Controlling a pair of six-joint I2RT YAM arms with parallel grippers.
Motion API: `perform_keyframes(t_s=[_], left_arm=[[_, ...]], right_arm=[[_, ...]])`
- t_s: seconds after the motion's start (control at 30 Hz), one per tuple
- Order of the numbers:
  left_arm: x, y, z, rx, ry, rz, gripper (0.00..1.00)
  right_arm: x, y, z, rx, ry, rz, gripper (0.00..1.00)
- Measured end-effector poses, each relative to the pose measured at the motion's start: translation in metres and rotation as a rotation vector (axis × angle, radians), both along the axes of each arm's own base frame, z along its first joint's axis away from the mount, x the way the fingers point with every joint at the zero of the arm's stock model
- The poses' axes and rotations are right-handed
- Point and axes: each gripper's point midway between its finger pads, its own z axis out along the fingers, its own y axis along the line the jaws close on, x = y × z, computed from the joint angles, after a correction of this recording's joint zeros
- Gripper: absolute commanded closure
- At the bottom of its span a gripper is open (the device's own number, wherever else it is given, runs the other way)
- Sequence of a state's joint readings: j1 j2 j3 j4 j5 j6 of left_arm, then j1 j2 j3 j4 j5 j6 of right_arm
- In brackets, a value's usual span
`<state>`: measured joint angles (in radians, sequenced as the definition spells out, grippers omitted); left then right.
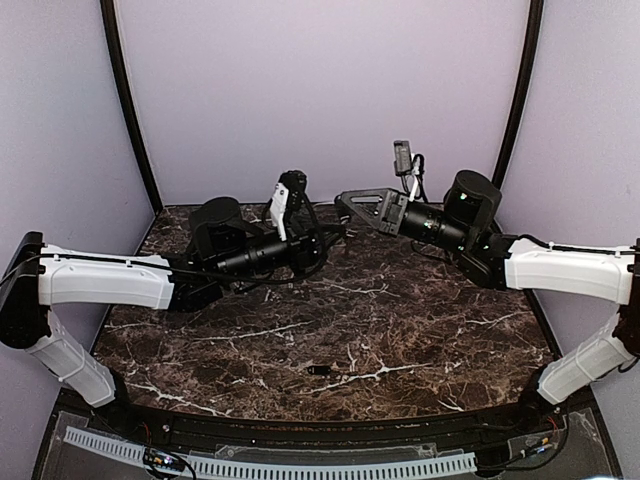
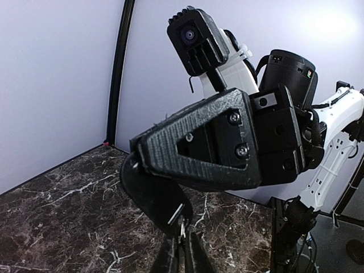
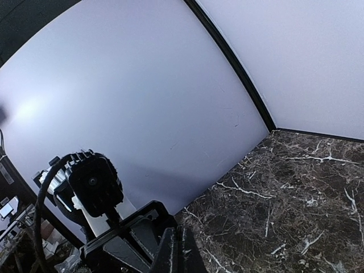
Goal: Remove the keys from the keyring
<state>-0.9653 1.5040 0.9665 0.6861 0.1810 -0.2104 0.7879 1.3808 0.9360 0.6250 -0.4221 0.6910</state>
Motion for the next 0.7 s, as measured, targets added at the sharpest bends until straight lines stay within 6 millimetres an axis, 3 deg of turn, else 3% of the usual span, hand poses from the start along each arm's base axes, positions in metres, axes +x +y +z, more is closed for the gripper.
perform_keyframes(t_s=[0.37,0.4,0.57,0.7], left_arm=[[0.001,0.001,-0.005,-0.002,0.036,0.006,1.0],[0.001,0.001,-0.007,-0.003,0.045,0.006,1.0],[0.002,0.003,-0.012,-0.026,0.123,0.014,1.0],[0.005,0.004,-0.019,-0.048,0.228,0.035,1.0]], right_arm=[[0.011,-0.006,-0.006,-0.023,0.036,-0.084,1.0],[0.013,-0.006,-0.009,-0.03,0.043,-0.094,0.96],[0.02,-0.008,-0.02,-0.058,0.068,-0.128,0.55],[0.019,-0.013,-0.043,-0.09,0.051,-0.15,0.46]])
